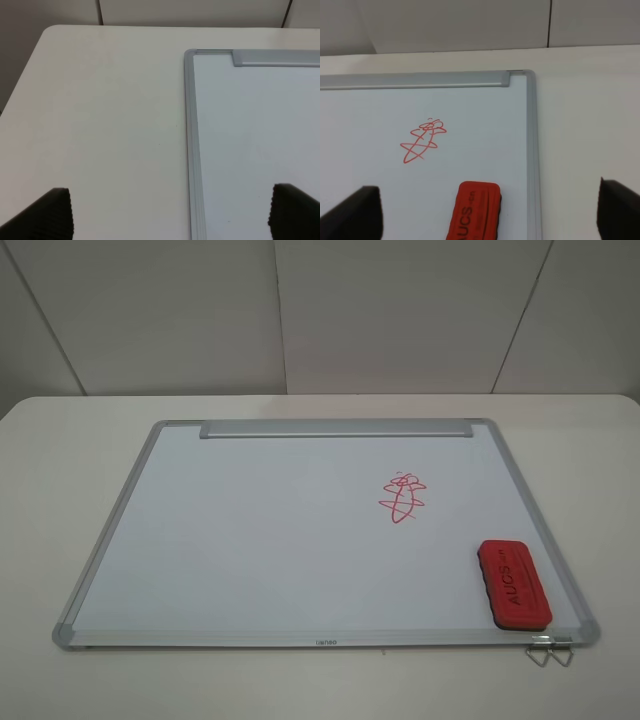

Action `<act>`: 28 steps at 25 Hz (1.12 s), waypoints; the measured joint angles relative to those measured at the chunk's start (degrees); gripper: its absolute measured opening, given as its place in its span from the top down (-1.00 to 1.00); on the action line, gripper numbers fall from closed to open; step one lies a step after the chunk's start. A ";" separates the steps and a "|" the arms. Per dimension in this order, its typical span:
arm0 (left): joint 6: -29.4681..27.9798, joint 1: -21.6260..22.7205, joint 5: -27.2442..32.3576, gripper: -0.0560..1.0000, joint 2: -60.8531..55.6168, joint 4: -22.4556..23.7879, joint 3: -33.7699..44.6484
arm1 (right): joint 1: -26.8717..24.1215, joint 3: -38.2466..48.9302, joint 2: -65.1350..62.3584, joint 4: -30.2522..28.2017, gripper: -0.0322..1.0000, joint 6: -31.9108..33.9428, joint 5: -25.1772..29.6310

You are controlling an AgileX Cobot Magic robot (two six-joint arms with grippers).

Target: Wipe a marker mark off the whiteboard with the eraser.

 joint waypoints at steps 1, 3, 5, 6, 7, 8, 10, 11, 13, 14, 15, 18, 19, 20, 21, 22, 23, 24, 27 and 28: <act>0.00 0.00 0.00 -0.58 0.00 0.00 0.00 | 0.00 0.00 0.00 -0.56 -0.54 0.58 0.00; 0.00 0.00 0.00 -0.58 0.00 0.00 0.00 | 0.00 0.00 0.00 -1.53 -0.54 1.95 0.00; 0.00 0.00 0.00 -0.58 0.00 0.00 0.00 | 0.00 0.00 0.00 -2.19 -0.54 2.88 0.00; 0.00 0.00 0.00 -0.58 0.00 0.00 0.00 | 0.00 0.00 0.00 -2.33 -0.54 3.13 0.00; 0.00 0.00 0.00 -0.58 0.00 0.00 0.00 | 0.00 0.00 0.00 -2.48 -0.54 3.22 0.00; 0.00 0.00 0.00 -0.58 0.00 0.00 0.00 | 0.00 0.00 0.00 -2.71 -0.54 3.36 0.00; 0.00 0.00 0.00 -0.58 0.00 0.00 0.00 | 0.00 0.00 0.00 -2.86 -0.54 3.36 0.00; 0.00 0.00 0.00 -0.58 0.00 0.00 0.00 | 0.00 0.00 0.00 -2.86 -0.54 3.36 0.00; 0.00 0.00 0.00 -0.58 0.00 0.00 0.00 | 0.00 0.00 0.00 -2.92 -0.54 3.36 0.00; 0.00 0.00 0.00 -0.58 0.00 0.00 0.00 | 0.00 0.00 0.00 -2.92 -0.54 3.36 0.00; 0.00 0.00 0.00 -0.58 0.00 0.00 0.00 | 0.00 0.00 0.00 -2.92 -0.54 3.36 0.00; 0.00 0.00 0.00 -0.58 0.00 0.00 0.00 | 0.00 0.00 0.00 -2.92 -0.54 3.36 0.00; 0.00 0.00 0.00 -0.58 0.00 0.00 0.00 | 0.00 0.00 0.00 -2.92 -0.54 3.40 0.00; 0.00 0.00 0.00 -0.58 0.00 0.00 0.00 | 0.00 0.00 0.00 -2.92 -0.54 3.40 0.00; 0.00 0.00 0.00 -0.58 0.00 0.00 0.00 | 0.00 0.00 0.00 -2.92 -0.54 3.40 0.00; 0.00 0.00 0.00 -0.58 0.00 0.00 0.00 | 0.00 0.00 0.00 -2.92 -0.54 3.40 0.00; 0.00 0.00 0.00 -0.58 0.00 0.00 0.00 | 0.00 0.00 0.00 -2.92 -0.54 3.40 0.00; 0.00 0.00 0.00 -0.58 0.00 0.00 0.00 | 0.00 0.00 0.00 -2.92 -0.54 3.40 0.00; 0.00 0.00 0.00 -0.58 0.00 0.00 0.00 | 0.00 0.00 0.00 -2.92 -0.54 3.40 0.00; 0.00 0.00 0.00 -0.58 0.00 0.00 0.00 | 0.00 0.00 0.00 -2.92 -0.54 3.40 0.00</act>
